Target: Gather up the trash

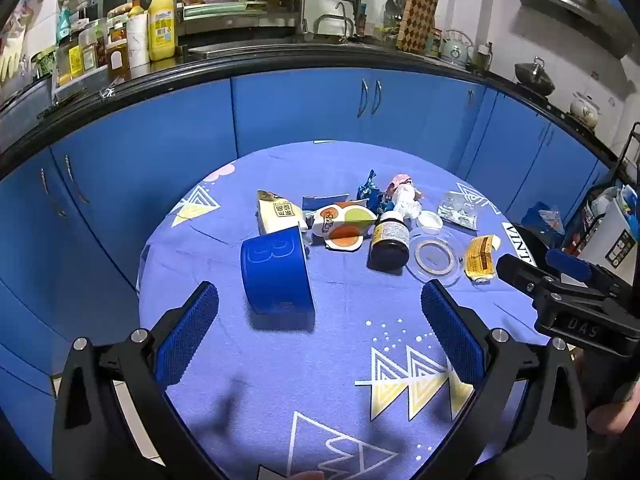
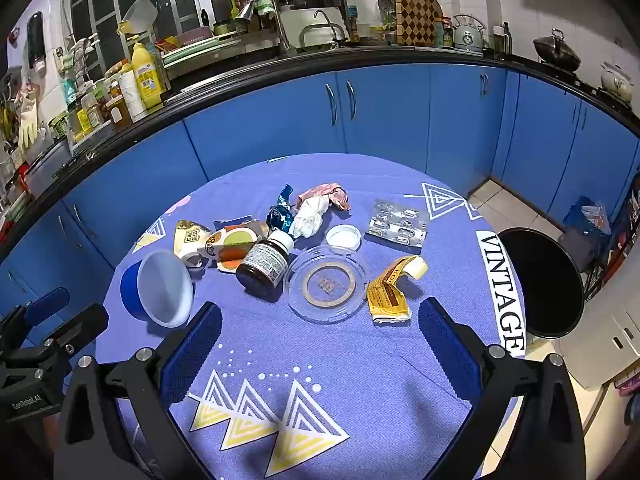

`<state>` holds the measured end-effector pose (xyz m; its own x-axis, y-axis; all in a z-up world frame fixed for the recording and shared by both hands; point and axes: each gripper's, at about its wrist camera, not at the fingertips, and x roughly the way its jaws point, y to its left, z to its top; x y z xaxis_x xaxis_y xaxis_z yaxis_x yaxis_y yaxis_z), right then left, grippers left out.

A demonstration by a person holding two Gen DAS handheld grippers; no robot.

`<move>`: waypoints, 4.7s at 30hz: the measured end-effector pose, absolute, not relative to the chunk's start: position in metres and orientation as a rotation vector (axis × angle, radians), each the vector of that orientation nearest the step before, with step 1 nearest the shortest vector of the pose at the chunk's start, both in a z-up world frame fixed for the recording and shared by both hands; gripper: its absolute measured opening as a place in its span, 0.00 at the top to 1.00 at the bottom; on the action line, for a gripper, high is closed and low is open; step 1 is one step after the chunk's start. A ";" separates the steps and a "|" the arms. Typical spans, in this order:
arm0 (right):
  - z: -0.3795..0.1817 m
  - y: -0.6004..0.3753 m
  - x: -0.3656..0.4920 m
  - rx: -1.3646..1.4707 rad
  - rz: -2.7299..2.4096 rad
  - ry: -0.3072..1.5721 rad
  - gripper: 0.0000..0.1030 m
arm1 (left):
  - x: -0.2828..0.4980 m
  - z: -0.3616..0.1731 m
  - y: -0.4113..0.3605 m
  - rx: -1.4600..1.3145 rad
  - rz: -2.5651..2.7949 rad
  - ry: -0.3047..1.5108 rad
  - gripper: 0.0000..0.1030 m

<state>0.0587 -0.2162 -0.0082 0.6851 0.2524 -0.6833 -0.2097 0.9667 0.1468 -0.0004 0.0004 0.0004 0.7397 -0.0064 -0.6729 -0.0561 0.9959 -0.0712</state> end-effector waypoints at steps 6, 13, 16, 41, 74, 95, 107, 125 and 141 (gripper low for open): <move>-0.008 -0.216 0.059 0.057 0.259 0.771 0.07 | -0.001 0.006 -0.001 -0.087 0.029 0.733 0.03; -0.008 -0.217 0.059 0.058 0.258 0.774 0.07 | 0.000 0.001 -0.001 -0.087 0.015 0.740 0.03; -0.008 -0.217 0.059 0.057 0.257 0.773 0.07 | 0.000 0.000 -0.002 -0.086 0.015 0.742 0.03; -0.005 -0.219 0.058 0.056 0.257 0.770 0.07 | 0.001 -0.003 -0.001 -0.089 0.019 0.750 0.03; -0.005 -0.219 0.058 0.056 0.259 0.772 0.07 | 0.000 -0.003 -0.005 -0.091 0.013 0.753 0.03; -0.006 -0.218 0.057 0.056 0.259 0.774 0.07 | 0.000 -0.004 -0.007 -0.091 0.009 0.754 0.03; -0.007 -0.218 0.056 0.054 0.258 0.773 0.07 | 0.000 -0.004 -0.006 -0.095 0.009 0.759 0.03; -0.022 -0.223 0.063 0.059 0.258 0.792 0.07 | 0.009 -0.012 0.009 -0.165 0.030 0.780 0.03; -0.060 -0.235 0.093 0.045 0.228 0.847 0.07 | 0.043 -0.055 0.039 -0.230 0.141 0.827 0.03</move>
